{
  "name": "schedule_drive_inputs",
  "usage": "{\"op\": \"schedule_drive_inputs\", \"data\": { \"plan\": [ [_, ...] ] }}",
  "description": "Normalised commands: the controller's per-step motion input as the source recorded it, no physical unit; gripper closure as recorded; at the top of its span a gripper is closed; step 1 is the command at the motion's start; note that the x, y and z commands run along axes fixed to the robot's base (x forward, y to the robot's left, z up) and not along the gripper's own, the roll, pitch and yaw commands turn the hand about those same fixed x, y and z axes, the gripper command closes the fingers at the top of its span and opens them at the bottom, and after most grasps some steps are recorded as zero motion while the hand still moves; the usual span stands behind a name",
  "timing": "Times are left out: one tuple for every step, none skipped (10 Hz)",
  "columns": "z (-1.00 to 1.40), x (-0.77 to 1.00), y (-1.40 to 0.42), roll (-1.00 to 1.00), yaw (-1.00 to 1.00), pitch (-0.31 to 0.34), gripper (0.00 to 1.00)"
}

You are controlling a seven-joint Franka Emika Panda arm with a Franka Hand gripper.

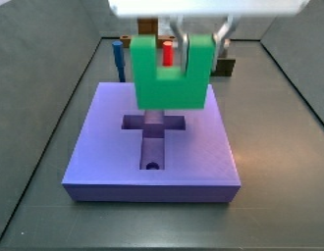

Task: Pick up the green object. Move up. Move to above the board. Insert the green object.
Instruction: Insert the green object.

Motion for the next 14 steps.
{"op": "schedule_drive_inputs", "data": {
  "plan": [
    [-0.24,-0.16,-0.15,0.08,0.22,-0.094,1.0],
    [-0.2,-0.17,-0.16,0.12,0.18,-0.074,1.0],
    [-0.2,-0.26,-0.09,0.1,0.0,-0.013,1.0],
    [-0.25,-0.15,-0.02,0.05,0.0,-0.004,1.0],
    [-0.21,0.0,0.0,0.05,-0.02,0.0,1.0],
    [-0.18,0.0,0.0,0.03,-0.09,0.0,1.0],
    [-0.2,0.0,0.0,0.02,-0.09,0.0,1.0],
    [-0.22,0.0,0.0,0.0,-0.08,0.0,1.0],
    [-0.24,-0.02,0.0,0.0,-0.06,0.0,1.0],
    [-0.26,-0.05,0.0,0.0,-0.05,0.0,1.0],
    [-0.33,-0.15,0.0,0.0,-0.02,-0.059,1.0],
    [-0.34,-0.07,0.0,-0.01,0.0,-0.08,1.0],
    [-0.29,0.0,0.0,0.0,0.0,-0.031,1.0],
    [-0.17,0.0,0.0,0.01,-0.01,0.0,1.0]
  ]
}}
